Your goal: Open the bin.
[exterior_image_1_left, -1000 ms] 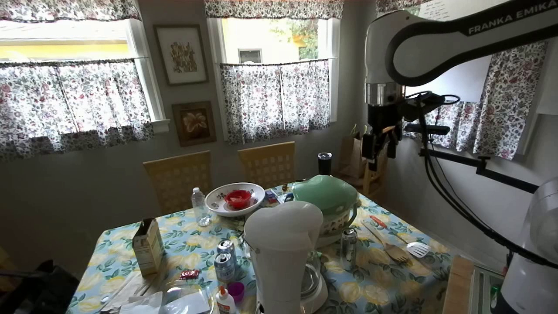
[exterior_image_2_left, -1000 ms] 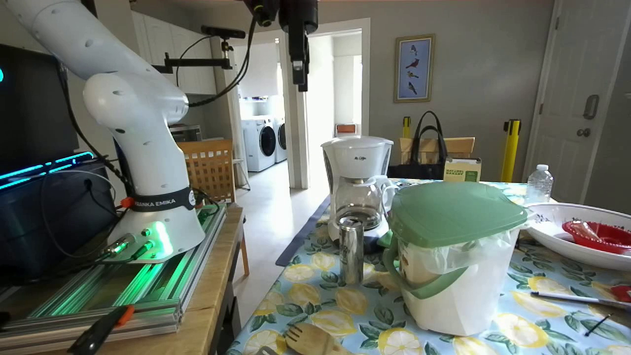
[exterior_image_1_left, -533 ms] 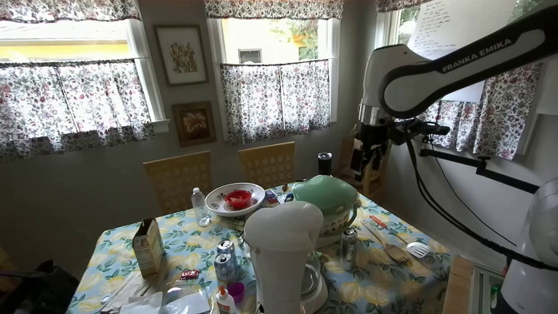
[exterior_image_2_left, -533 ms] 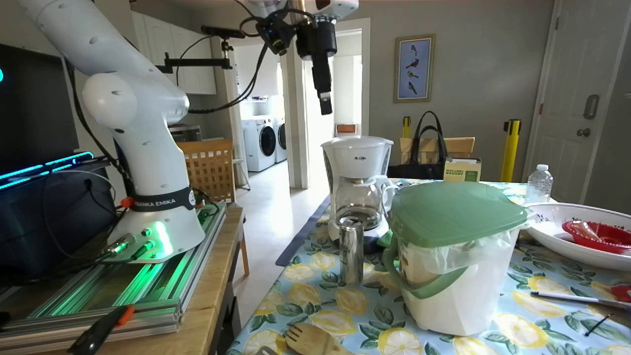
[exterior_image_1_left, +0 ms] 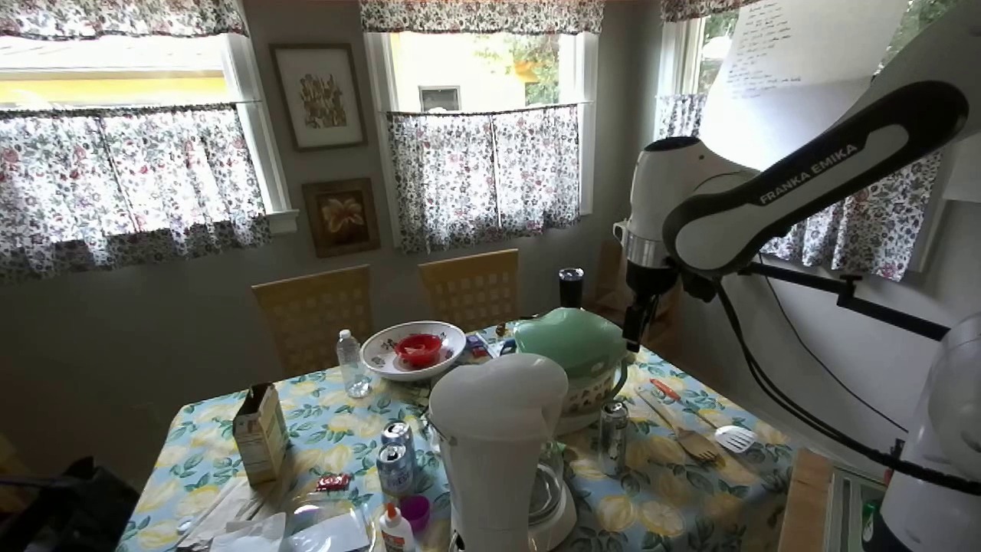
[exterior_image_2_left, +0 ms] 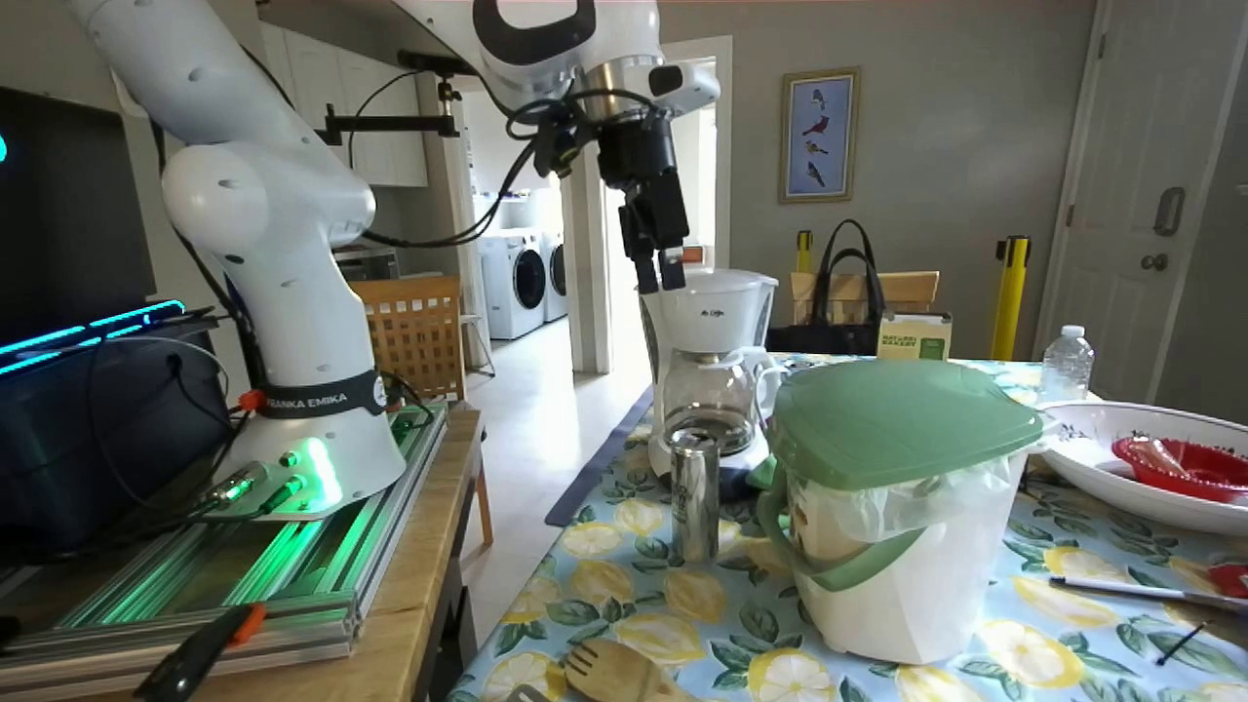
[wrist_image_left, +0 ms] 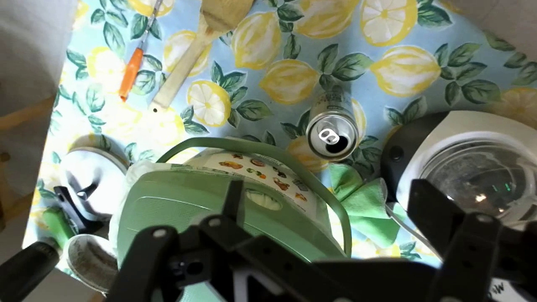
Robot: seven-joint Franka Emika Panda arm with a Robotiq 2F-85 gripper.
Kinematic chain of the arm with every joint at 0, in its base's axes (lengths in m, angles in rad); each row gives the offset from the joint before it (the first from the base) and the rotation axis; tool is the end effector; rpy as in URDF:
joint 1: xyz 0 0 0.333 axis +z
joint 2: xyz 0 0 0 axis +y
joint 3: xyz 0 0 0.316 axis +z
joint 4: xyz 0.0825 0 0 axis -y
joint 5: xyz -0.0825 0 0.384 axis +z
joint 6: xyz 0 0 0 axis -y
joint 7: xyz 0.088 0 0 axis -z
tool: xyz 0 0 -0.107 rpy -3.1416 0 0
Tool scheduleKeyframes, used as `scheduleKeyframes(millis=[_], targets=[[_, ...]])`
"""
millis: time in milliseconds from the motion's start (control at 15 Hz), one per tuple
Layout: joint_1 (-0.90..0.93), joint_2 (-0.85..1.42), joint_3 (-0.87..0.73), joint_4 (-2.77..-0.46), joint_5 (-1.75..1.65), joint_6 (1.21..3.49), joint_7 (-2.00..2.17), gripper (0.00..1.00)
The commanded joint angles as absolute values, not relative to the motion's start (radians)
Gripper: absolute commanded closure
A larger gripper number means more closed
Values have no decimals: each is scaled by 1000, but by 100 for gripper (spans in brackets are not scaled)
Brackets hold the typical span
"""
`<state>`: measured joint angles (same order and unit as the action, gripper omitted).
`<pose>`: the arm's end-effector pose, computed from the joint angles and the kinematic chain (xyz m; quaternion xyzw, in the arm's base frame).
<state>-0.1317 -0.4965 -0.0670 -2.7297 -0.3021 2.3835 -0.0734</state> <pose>0.3712 -0.0763 0.3863 0.9917 0.0420 0.0621 0.1047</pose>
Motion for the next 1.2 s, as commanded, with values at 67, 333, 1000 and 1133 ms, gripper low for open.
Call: scheduleKeyframes(millis=[67, 333, 1000, 1133], targets=[[-136, -486, -63, -2731, -301, 2390, -76, 0], [-136, -490, -63, -2731, -301, 2389, -76, 0], [-164, -345, -103, -2748, -401, 2687, -247, 0], [-177, -306, -104, -2748, -437, 2749, -273, 0]])
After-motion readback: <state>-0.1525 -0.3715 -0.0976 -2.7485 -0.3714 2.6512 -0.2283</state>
